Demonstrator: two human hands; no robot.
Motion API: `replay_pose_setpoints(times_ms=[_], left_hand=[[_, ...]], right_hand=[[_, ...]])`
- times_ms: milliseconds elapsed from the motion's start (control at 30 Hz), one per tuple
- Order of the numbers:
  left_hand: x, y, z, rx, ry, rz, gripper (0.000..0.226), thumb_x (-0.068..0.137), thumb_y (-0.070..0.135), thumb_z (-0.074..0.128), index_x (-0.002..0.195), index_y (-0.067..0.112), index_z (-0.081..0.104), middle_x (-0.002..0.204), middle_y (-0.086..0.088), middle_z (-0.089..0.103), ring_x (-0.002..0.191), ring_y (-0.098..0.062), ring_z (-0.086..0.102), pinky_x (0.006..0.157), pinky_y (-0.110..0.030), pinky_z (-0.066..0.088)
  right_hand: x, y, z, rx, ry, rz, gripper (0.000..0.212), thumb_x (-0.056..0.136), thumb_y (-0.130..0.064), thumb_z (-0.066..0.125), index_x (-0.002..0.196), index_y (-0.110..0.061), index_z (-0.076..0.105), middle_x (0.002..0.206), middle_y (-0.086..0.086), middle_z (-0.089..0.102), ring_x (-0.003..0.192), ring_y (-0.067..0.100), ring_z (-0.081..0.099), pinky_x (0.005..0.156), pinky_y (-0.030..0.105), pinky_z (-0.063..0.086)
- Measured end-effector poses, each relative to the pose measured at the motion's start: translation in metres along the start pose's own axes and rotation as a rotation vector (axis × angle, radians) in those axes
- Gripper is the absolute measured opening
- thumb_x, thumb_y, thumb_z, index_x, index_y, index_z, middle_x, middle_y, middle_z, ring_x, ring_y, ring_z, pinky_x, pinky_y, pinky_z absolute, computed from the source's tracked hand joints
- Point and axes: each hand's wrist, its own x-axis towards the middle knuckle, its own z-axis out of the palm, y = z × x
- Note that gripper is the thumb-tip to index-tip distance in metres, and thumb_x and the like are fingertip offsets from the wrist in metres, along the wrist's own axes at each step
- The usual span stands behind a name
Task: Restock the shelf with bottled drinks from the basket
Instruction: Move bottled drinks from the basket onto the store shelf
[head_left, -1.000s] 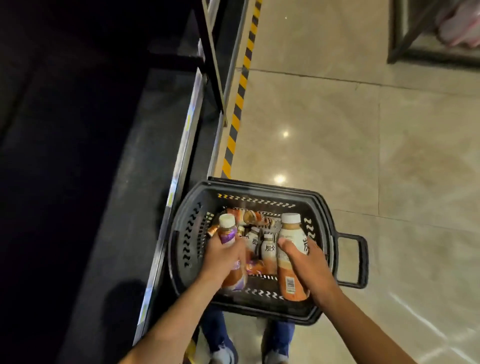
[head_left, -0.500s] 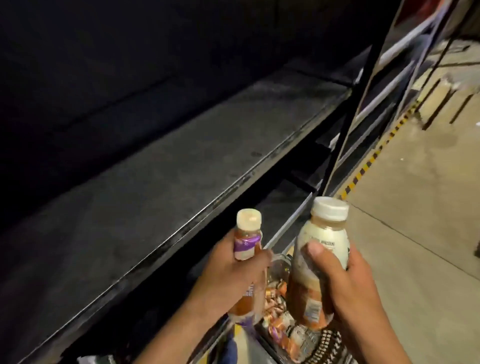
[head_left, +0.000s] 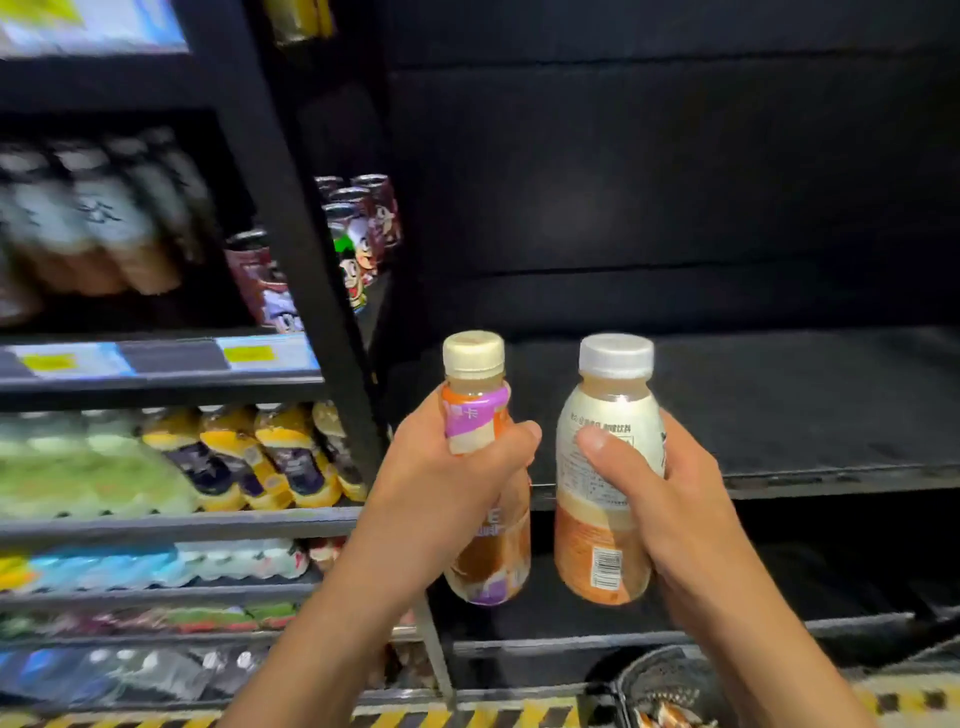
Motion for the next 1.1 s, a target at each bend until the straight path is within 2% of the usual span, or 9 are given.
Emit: replay_pose_setpoints(times_ms=[133,233,367,467,633,733,900,1033,1100], left_hand=[[-0.024,-0.009,-0.085,0.004,0.181,0.013,0.025,0.077,0.039,0.074,0.085,0.018,0.063,0.078,-0.005,0.072,0.076,-0.020,0.070,0.079,-0.042,0.056],[-0.045,-0.017,-0.163,0.007,0.318,0.051,0.021,0.079,0.027,0.071,0.084,0.010,0.061,0.071,-0.005,0.069,0.063,-0.016,0.063,0.066,-0.032,0.047],[-0.069,-0.033,-0.265,0.000,0.422,0.063,0.013,0.082,0.020,0.071,0.083,0.015,0.059,0.066,0.001,0.066,0.063,-0.012,0.060,0.064,-0.027,0.048],[-0.076,-0.046,-0.338,0.026,0.460,0.082,0.015,0.083,0.019,0.072,0.080,0.017,0.058,0.067,-0.003,0.066,0.064,-0.019,0.062,0.068,-0.033,0.051],[-0.065,-0.061,-0.439,0.048,0.457,0.114,0.027,0.072,0.032,0.074,0.081,0.011,0.059,0.074,-0.011,0.070,0.067,-0.023,0.065,0.070,-0.043,0.054],[-0.047,-0.062,-0.480,0.014,0.443,0.122,0.014,0.080,0.023,0.073,0.080,0.019,0.060,0.072,-0.003,0.071,0.065,-0.015,0.064,0.070,-0.036,0.053],[-0.005,-0.059,-0.528,0.002,0.383,0.139,0.019,0.070,0.035,0.072,0.083,0.028,0.060,0.079,-0.003,0.074,0.083,-0.029,0.072,0.086,-0.050,0.057],[0.034,-0.058,-0.552,-0.041,0.336,0.178,0.013,0.082,0.025,0.071,0.088,0.025,0.059,0.075,0.001,0.074,0.075,-0.017,0.071,0.079,-0.040,0.057],[0.053,-0.058,-0.562,-0.073,0.310,0.189,0.016,0.080,0.026,0.071,0.091,0.025,0.059,0.075,0.000,0.073,0.073,-0.018,0.071,0.079,-0.043,0.058]], right_hand=[[-0.003,-0.016,0.085,0.006,-0.175,-0.040,0.046,0.066,-0.048,0.079,0.107,-0.031,0.066,0.098,-0.002,0.074,0.088,0.014,0.072,0.073,0.033,0.057],[-0.014,-0.027,0.166,0.013,-0.293,-0.051,0.052,0.060,-0.054,0.075,0.106,-0.033,0.068,0.100,-0.001,0.075,0.091,0.015,0.072,0.080,0.041,0.058],[-0.033,-0.037,0.274,0.041,-0.387,-0.054,0.057,0.054,-0.057,0.074,0.105,-0.031,0.069,0.098,-0.003,0.076,0.089,0.016,0.073,0.082,0.044,0.058],[-0.046,-0.041,0.347,0.082,-0.423,-0.050,0.058,0.054,-0.055,0.075,0.105,-0.029,0.070,0.098,-0.002,0.076,0.089,0.018,0.073,0.081,0.045,0.058],[-0.054,-0.049,0.437,0.100,-0.412,-0.101,0.058,0.058,-0.055,0.076,0.109,-0.029,0.069,0.099,-0.005,0.076,0.088,0.013,0.073,0.073,0.034,0.053],[-0.047,-0.057,0.471,0.084,-0.364,-0.121,0.052,0.063,-0.053,0.077,0.110,-0.032,0.068,0.101,-0.006,0.076,0.090,0.014,0.073,0.077,0.038,0.056],[-0.021,-0.070,0.507,0.094,-0.253,-0.178,0.047,0.064,-0.048,0.085,0.104,-0.030,0.069,0.095,-0.002,0.076,0.086,0.017,0.073,0.072,0.037,0.056],[0.008,-0.076,0.524,0.108,-0.180,-0.207,0.049,0.062,-0.047,0.078,0.106,-0.027,0.069,0.093,-0.002,0.075,0.082,0.016,0.071,0.068,0.033,0.052],[0.022,-0.075,0.531,0.106,-0.158,-0.220,0.047,0.063,-0.046,0.082,0.105,-0.029,0.070,0.094,-0.001,0.075,0.084,0.018,0.072,0.070,0.036,0.053]])
